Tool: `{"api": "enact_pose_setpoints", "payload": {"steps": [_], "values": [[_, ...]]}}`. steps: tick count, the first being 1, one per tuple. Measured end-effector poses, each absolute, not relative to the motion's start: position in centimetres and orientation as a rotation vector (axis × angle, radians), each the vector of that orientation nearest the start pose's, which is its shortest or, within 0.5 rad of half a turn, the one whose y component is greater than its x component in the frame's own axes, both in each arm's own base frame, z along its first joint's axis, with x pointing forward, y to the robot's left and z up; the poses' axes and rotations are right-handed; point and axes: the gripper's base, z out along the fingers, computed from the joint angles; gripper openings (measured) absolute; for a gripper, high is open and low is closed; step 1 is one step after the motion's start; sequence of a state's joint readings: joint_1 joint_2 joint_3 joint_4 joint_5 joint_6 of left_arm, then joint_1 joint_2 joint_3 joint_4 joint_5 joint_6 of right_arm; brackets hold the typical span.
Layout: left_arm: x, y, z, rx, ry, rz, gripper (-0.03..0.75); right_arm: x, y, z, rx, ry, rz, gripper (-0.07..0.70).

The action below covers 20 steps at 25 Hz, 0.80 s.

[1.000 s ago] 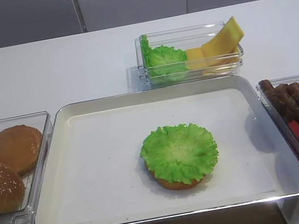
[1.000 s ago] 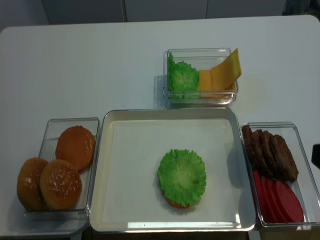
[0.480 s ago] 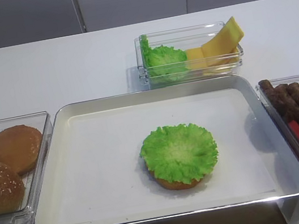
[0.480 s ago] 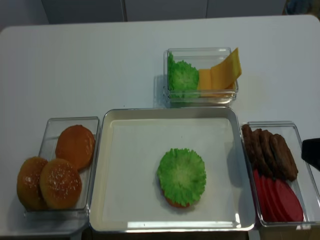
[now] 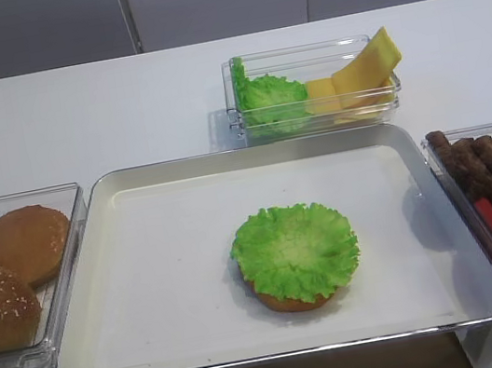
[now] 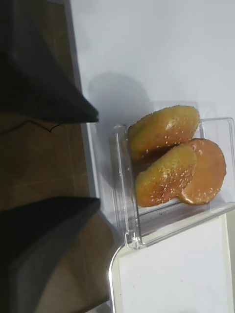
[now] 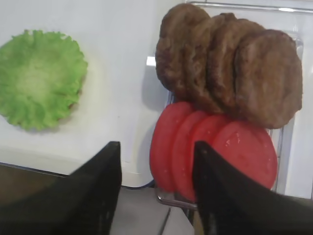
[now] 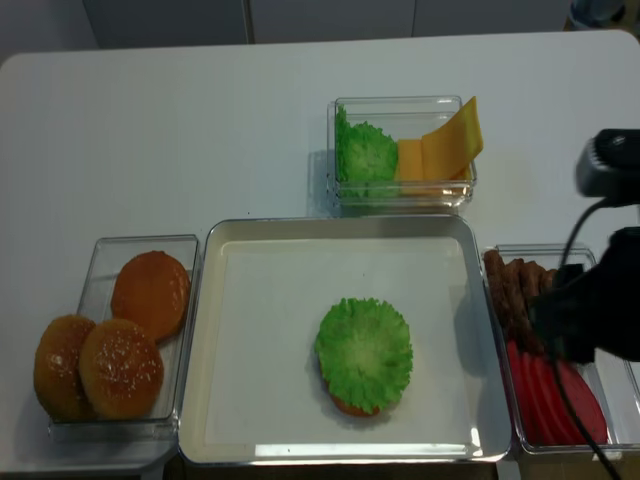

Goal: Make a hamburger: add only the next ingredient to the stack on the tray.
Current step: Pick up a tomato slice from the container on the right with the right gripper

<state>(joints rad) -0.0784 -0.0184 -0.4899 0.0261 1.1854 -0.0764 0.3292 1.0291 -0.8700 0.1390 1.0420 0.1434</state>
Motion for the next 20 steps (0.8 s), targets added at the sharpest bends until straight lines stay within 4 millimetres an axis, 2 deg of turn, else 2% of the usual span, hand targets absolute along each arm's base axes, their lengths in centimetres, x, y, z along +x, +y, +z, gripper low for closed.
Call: {"api": "enact_pose_setpoints", "payload": {"steps": [9, 13, 20], "values": [[-1.2, 0.3, 26.5, -0.001, 2.161, -0.057, 0.359, 18.3, 11.5, 26.4, -0.325, 2.870, 0.073, 0.367], [-1.2, 0.3, 26.5, -0.001, 2.161, -0.057, 0.359, 18.9, 11.8, 25.2, -0.319, 2.905, -0.023, 0.344], [-1.2, 0.3, 26.5, -0.001, 2.161, -0.057, 0.359, 19.3, 11.9, 24.9, -0.329, 2.904, -0.066, 0.272]]}}
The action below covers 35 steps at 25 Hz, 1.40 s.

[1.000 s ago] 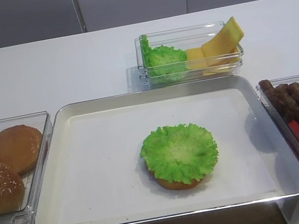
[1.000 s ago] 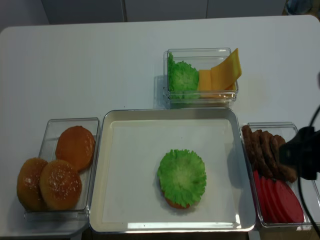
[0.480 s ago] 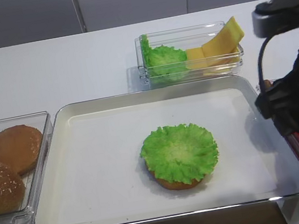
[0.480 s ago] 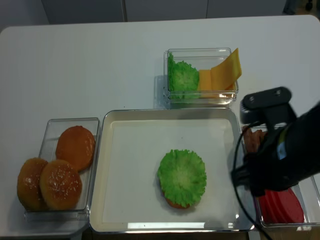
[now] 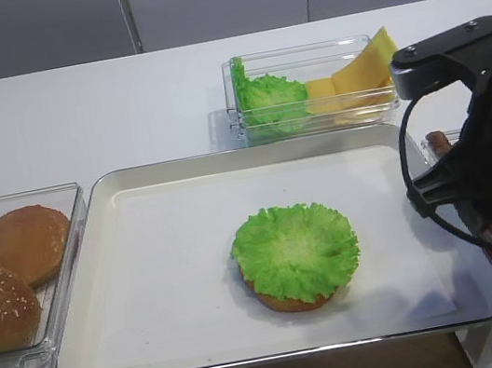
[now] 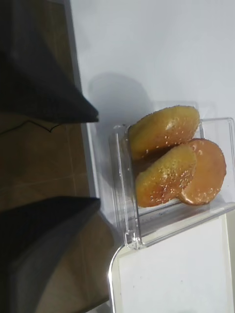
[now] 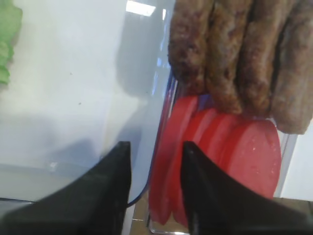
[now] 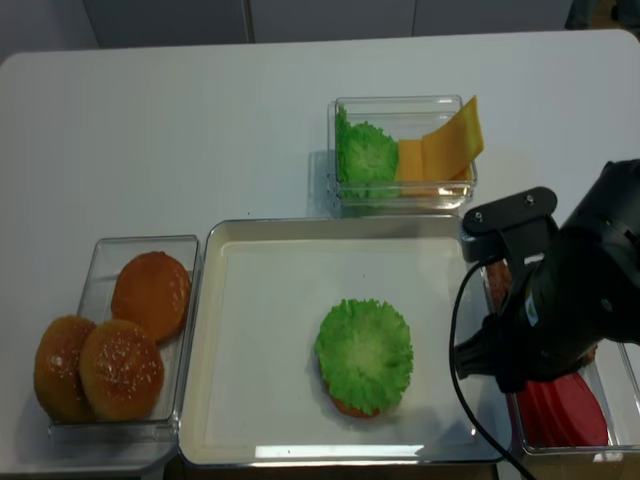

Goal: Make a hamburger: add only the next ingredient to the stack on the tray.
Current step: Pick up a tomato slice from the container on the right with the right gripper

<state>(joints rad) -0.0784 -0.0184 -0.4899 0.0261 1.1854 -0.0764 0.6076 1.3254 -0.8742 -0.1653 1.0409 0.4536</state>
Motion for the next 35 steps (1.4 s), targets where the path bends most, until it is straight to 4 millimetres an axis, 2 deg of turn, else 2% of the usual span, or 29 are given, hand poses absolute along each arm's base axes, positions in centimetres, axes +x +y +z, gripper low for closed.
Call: {"api": "enact_pose_setpoints", "payload": {"steps": [4, 15, 23, 32, 35], "values": [[-1.2, 0.3, 26.5, -0.001, 2.161, -0.057, 0.359, 19.4, 11.7, 24.9, -0.332, 2.895, -0.092, 0.237], [-1.2, 0.3, 26.5, -0.001, 2.161, -0.057, 0.359, 19.9, 12.0, 23.7, -0.332, 2.942, -0.136, 0.227], [-1.2, 0.3, 26.5, -0.001, 2.161, -0.057, 0.359, 19.9, 11.9, 23.9, -0.337, 2.934, -0.148, 0.090], [-1.2, 0.3, 26.5, -0.001, 2.161, -0.057, 0.359, 19.7, 11.8, 24.1, -0.332, 2.928, -0.143, 0.080], [-1.2, 0.3, 26.5, -0.001, 2.161, -0.057, 0.359, 19.4, 11.6, 24.8, -0.326, 2.908, -0.126, 0.080]]}}
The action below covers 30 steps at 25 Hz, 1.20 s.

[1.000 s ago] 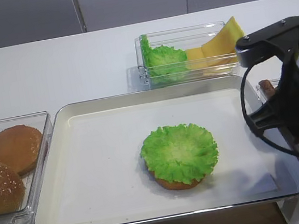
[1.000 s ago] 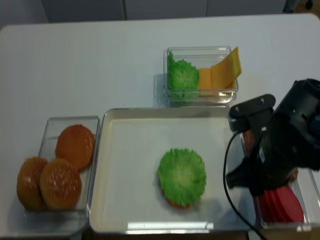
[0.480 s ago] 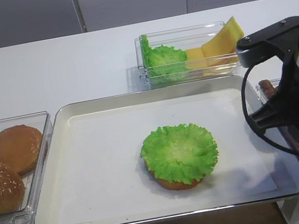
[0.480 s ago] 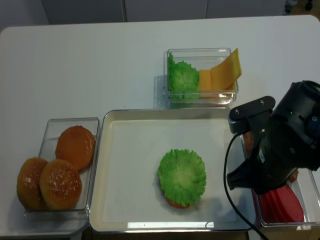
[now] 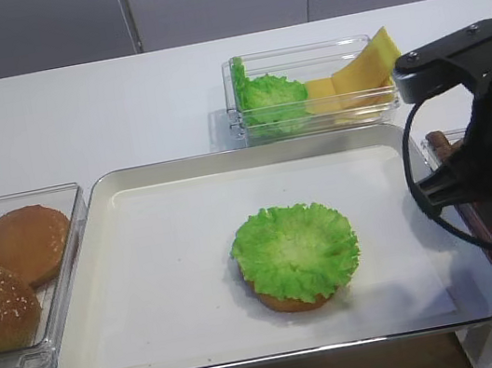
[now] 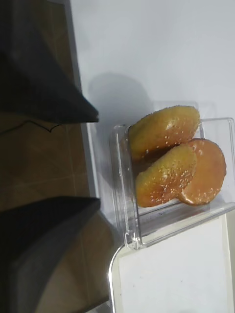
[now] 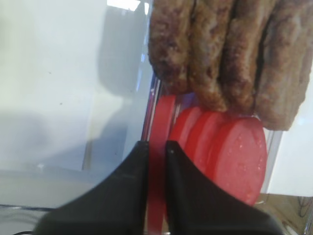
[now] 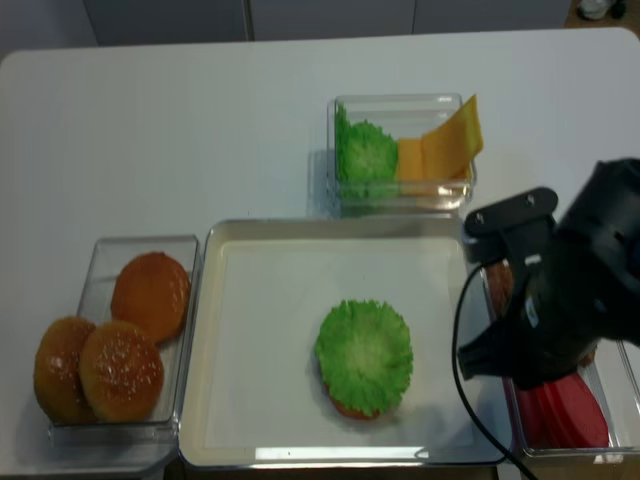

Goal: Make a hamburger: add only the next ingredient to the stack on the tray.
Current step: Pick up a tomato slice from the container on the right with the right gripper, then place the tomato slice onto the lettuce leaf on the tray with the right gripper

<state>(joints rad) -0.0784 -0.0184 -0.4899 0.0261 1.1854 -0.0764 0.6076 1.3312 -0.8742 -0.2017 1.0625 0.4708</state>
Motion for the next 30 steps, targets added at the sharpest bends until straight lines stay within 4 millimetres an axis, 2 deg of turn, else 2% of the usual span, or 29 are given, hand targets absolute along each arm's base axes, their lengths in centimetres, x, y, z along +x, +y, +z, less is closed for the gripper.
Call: {"api": "enact_pose_setpoints", "payload": {"steps": [3, 13, 19, 23, 30], "values": [[-1.2, 0.3, 26.5, -0.001, 2.161, -0.057, 0.359, 19.0, 11.3, 26.1, -0.309, 2.879, -0.094, 0.079], [-1.2, 0.3, 26.5, -0.001, 2.161, -0.057, 0.359, 18.1, 10.6, 33.3, -0.289, 2.716, 0.023, 0.078], [-1.2, 0.3, 26.5, -0.001, 2.161, -0.057, 0.359, 17.7, 12.4, 36.4, -0.391, 2.615, 0.085, 0.078], [-1.2, 0.3, 26.5, -0.001, 2.161, -0.057, 0.359, 18.2, 15.0, 36.1, -0.512, 2.600, 0.062, 0.078], [-1.2, 0.3, 26.5, -0.001, 2.161, -0.057, 0.359, 19.7, 21.2, 31.6, -0.763, 2.591, -0.085, 0.078]]}}
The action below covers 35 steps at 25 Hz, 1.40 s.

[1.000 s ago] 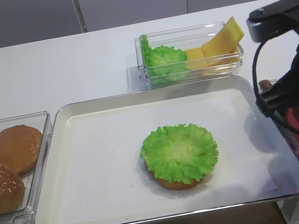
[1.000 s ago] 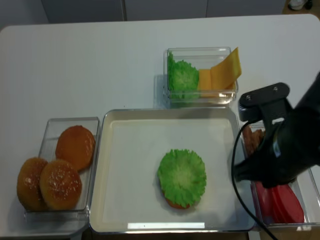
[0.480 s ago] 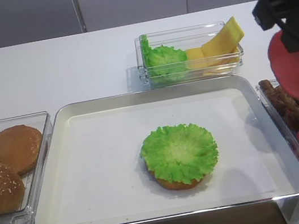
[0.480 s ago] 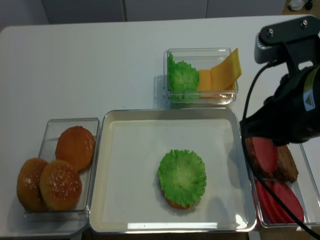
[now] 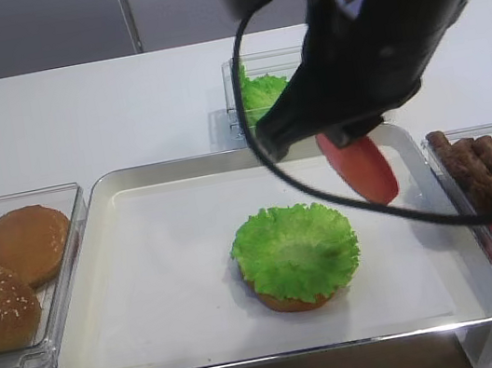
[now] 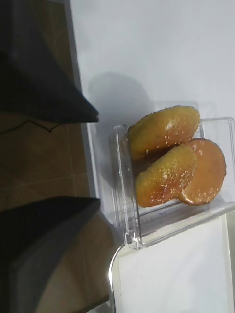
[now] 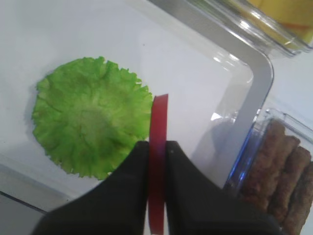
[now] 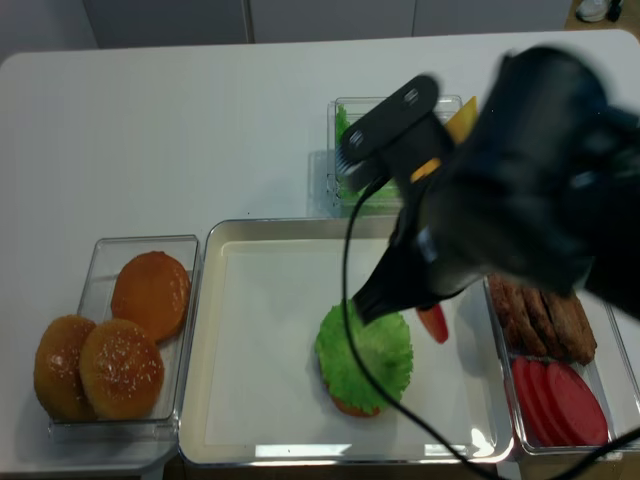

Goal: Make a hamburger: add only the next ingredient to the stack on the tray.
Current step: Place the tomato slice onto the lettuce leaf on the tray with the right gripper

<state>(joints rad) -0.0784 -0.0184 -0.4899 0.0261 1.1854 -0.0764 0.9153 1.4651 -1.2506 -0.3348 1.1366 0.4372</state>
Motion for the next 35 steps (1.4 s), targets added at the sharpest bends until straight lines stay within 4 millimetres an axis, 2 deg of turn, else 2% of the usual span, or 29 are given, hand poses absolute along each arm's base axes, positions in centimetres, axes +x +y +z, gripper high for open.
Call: {"api": "enact_pose_setpoints", "payload": {"steps": [3, 6, 12, 23, 30, 35], "values": [[-1.2, 0.3, 26.5, -0.001, 2.161, -0.057, 0.359, 20.1, 23.0, 29.5, -0.833, 2.594, -0.140, 0.078], [-1.2, 0.3, 26.5, -0.001, 2.161, -0.057, 0.359, 20.3, 24.3, 28.2, -0.875, 2.581, -0.139, 0.078], [-1.2, 0.3, 26.5, -0.001, 2.161, -0.057, 0.359, 20.8, 25.3, 26.6, -0.919, 2.573, -0.173, 0.078], [-1.2, 0.3, 26.5, -0.001, 2.161, -0.057, 0.359, 21.1, 25.2, 26.7, -0.937, 2.534, -0.229, 0.078], [-1.2, 0.3, 26.5, -0.001, 2.161, -0.057, 0.359, 21.1, 25.8, 25.3, -0.963, 2.588, -0.224, 0.078], [-1.2, 0.3, 26.5, -0.001, 2.161, -0.057, 0.359, 21.1, 25.8, 25.2, -0.972, 2.592, -0.221, 0.078]]}}
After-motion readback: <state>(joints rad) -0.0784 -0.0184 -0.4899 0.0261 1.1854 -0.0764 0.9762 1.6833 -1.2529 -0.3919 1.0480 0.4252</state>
